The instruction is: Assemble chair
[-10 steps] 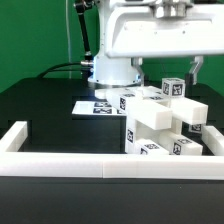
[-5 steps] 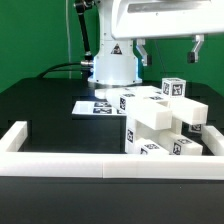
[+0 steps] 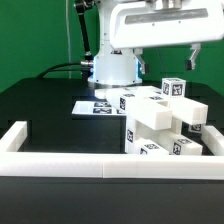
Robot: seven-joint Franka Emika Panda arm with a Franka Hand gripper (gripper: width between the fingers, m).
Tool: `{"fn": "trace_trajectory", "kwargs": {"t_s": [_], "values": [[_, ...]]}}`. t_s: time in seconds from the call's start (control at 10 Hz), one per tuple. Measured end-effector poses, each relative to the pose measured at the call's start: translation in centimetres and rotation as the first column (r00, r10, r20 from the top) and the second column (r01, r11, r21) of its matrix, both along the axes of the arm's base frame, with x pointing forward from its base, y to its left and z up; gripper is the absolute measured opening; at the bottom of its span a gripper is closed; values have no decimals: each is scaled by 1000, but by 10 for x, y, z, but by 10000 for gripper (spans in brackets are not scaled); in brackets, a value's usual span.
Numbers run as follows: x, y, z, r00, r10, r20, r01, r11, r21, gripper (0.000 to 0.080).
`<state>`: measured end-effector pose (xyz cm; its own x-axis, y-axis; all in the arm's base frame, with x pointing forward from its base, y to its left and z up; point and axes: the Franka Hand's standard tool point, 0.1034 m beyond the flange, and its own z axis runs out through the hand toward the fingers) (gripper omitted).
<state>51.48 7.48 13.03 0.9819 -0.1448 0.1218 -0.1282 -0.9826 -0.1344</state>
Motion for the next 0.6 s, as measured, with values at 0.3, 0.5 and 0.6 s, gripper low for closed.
{"fn": "trace_trajectory", "kwargs": {"t_s": [0.3,0.5,0.6], "values": [[0,15,-13,998,-53,-36,54,998,29,649],[0,14,-13,998,-54,-36,55,998,29,649],[-1,15,-12,998,-45,-34,45,999,23,649]]}}
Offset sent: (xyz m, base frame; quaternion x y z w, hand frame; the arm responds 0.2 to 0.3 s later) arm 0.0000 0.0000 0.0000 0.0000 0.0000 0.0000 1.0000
